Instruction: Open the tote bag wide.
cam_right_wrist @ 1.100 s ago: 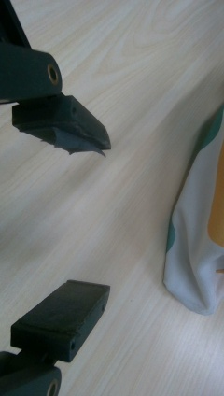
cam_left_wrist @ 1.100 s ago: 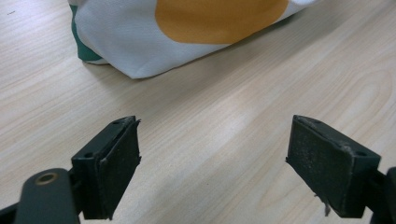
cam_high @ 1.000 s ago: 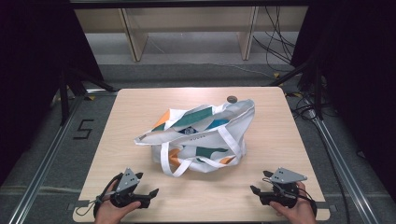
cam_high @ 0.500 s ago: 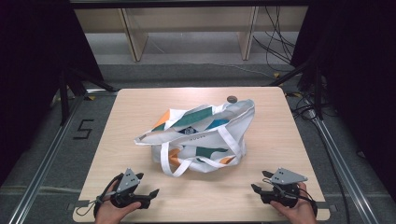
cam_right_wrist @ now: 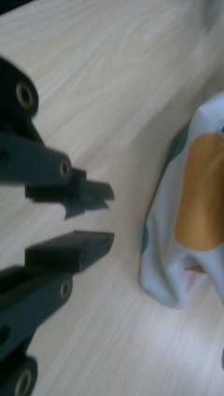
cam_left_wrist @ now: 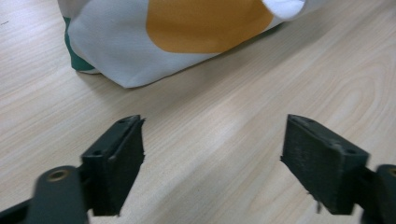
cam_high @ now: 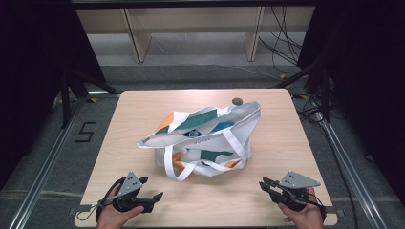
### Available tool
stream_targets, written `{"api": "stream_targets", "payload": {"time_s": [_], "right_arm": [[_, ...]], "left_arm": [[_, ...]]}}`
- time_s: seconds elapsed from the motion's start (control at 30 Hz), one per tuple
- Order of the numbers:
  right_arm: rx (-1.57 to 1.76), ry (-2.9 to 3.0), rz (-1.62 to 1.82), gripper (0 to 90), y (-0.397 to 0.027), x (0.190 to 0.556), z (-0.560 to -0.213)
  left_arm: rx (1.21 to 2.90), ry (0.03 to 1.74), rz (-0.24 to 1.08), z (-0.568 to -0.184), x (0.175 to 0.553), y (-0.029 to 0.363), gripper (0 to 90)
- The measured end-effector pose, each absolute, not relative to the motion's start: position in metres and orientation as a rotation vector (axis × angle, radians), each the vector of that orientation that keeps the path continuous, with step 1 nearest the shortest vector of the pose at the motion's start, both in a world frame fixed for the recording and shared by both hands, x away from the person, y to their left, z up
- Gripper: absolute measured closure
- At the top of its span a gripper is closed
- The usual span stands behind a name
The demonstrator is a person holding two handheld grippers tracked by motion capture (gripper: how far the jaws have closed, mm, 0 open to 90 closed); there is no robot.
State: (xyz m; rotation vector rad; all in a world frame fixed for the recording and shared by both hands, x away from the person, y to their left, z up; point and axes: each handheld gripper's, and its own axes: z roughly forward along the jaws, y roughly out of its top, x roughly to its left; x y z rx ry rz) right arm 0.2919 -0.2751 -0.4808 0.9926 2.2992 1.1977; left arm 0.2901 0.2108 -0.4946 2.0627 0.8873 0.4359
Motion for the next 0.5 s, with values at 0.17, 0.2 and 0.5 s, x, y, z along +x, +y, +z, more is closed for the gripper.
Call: {"api": "stream_targets", "payload": {"time_s": [0.17,0.2,0.5], "right_arm": [[0.922,2.27,1.194,85.6,-0.271,0.292,-0.472],[0.922,2.281,1.205,86.8,-0.27,0.291,-0.471],[0.82,2.243,1.228,90.0,-0.263,0.299,-0.453]], "left_arm": [[2.042,0.879,0.395,-0.495,0.288,0.208,49.3],[2.049,0.858,0.413,-0.494,0.288,0.209,55.7],[1.999,0.863,0.464,-0.483,0.289,0.214,89.4]]}}
